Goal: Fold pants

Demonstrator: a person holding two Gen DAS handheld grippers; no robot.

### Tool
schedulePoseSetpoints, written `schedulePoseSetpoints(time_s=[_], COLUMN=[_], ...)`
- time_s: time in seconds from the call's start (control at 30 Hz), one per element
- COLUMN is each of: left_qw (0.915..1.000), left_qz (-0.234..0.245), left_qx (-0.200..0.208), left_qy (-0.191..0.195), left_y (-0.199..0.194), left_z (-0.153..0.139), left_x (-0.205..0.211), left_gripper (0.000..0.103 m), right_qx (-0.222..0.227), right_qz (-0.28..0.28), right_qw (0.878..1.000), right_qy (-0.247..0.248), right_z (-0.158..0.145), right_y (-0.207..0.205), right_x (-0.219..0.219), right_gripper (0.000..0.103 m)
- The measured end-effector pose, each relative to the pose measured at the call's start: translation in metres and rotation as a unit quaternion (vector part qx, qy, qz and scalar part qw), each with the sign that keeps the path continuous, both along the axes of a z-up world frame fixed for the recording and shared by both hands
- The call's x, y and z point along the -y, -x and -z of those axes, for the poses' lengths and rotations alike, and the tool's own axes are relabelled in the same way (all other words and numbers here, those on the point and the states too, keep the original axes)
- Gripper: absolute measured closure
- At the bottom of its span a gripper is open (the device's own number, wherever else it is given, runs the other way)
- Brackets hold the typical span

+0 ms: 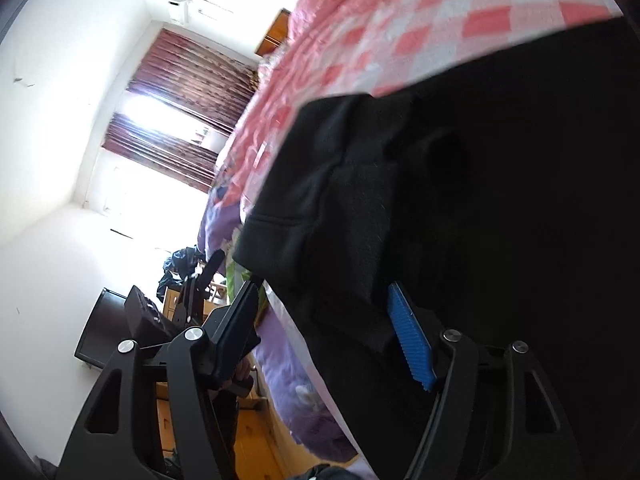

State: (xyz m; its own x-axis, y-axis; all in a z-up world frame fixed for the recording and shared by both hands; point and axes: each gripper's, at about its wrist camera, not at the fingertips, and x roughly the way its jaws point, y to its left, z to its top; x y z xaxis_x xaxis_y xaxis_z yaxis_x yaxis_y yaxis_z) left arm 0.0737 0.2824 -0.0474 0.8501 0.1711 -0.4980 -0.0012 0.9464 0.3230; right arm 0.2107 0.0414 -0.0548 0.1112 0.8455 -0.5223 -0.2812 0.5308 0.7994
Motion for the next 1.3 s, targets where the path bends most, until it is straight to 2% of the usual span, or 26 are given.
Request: schedulePoseSetpoints(time_s=[0.07,0.13,0.2,0.33,0.37,0.43,0.47,0.5,0.53,0.6,0.67,0.77,0.87,0.93,0.97,1.0,1.03,1.07,1.1,1.13,1.2,1.3], left_qw=[1.0000,0.9998,0.9998,0.9998,0.9998,0.9996,0.9996,0.9995,0.9993,0.9998,0.9999,0.9998,0.9997,0.9997,0.9997,0.9997,0.9997,0.9997,0.9997,0.9996,0.9995,0.9994], left_qz=[-0.003,-0.010,-0.015,-0.019,-0.020,-0.016,-0.010,0.002,0.008,0.008,0.009,0.010,0.009,0.005,-0.002,-0.007,-0.010,-0.011,-0.013,-0.016,-0.020,-0.022], left_qx=[-0.009,-0.016,-0.013,-0.002,-0.007,-0.020,-0.025,-0.031,-0.030,-0.013,-0.012,-0.016,-0.023,-0.021,-0.019,-0.016,-0.014,-0.012,-0.011,-0.011,-0.006,0.008], left_qy=[-0.001,-0.004,-0.002,0.001,-0.007,-0.013,-0.007,0.009,0.022,0.010,0.005,0.004,-0.003,-0.007,-0.012,-0.017,-0.019,-0.020,-0.019,-0.020,-0.025,-0.026], left_y=[-0.001,-0.005,-0.007,-0.006,-0.009,-0.015,-0.017,-0.018,-0.016,-0.009,-0.004,0.000,0.000,-0.001,-0.001,-0.001,-0.001,0.000,0.000,0.001,0.004,0.011], left_z=[0.011,0.019,0.019,0.011,0.012,0.016,0.018,0.019,0.017,0.014,0.013,0.017,0.023,0.024,0.023,0.022,0.021,0.020,0.020,0.019,0.018,0.013], left_x=[-0.008,-0.013,-0.013,-0.014,-0.014,-0.013,-0.014,-0.015,-0.015,-0.010,-0.009,-0.011,-0.010,-0.010,-0.009,-0.008,-0.009,-0.010,-0.012,-0.013,-0.015,-0.013], left_gripper=[0.014,0.014,0.014,0.016,0.021,0.034,0.055,0.072,0.073,0.075,0.076,0.075,0.071,0.065,0.056,0.047,0.043,0.041,0.040,0.040,0.040,0.039], right_qx=[-0.015,-0.003,0.002,0.041,0.037,0.028,0.037,0.060,0.081,0.138,0.165,0.157,0.132,0.097,0.089,0.085,0.079,0.077,0.081,0.096,0.107,0.065], right_qz=[0.003,0.008,0.012,0.015,0.014,0.025,0.032,0.035,0.036,0.029,0.025,0.023,0.025,0.016,0.013,0.013,0.009,0.005,0.009,0.030,0.050,0.062], right_qw=[1.000,1.000,1.000,0.999,0.999,0.999,0.998,0.997,0.996,0.989,0.984,0.985,0.984,0.991,0.992,0.993,0.993,0.994,0.994,0.993,0.992,0.996], right_qy=[-0.003,-0.018,-0.015,0.014,0.018,0.024,0.027,0.027,0.034,0.049,0.062,0.069,0.114,0.094,0.088,0.086,0.085,0.080,0.072,0.062,0.038,0.002], right_z=[0.010,0.009,0.008,0.000,0.003,0.011,0.009,0.001,-0.009,-0.037,-0.050,-0.044,-0.014,0.006,0.009,0.007,0.004,0.000,-0.005,-0.013,-0.022,-0.018], right_y=[-0.002,-0.005,-0.009,-0.015,-0.016,-0.016,-0.014,-0.009,-0.003,0.013,0.024,0.037,0.032,0.021,0.019,0.018,0.018,0.019,0.019,0.022,0.024,0.008], right_x=[-0.001,-0.003,-0.006,-0.020,-0.020,-0.021,-0.020,-0.019,-0.020,-0.022,-0.023,-0.019,-0.019,-0.020,-0.019,-0.017,-0.015,-0.012,-0.008,0.003,0.020,0.034], right_gripper=[0.036,0.039,0.049,0.060,0.066,0.088,0.093,0.093,0.093,0.093,0.093,0.093,0.093,0.092,0.089,0.080,0.075,0.050,0.013,0.004,0.004,0.004])
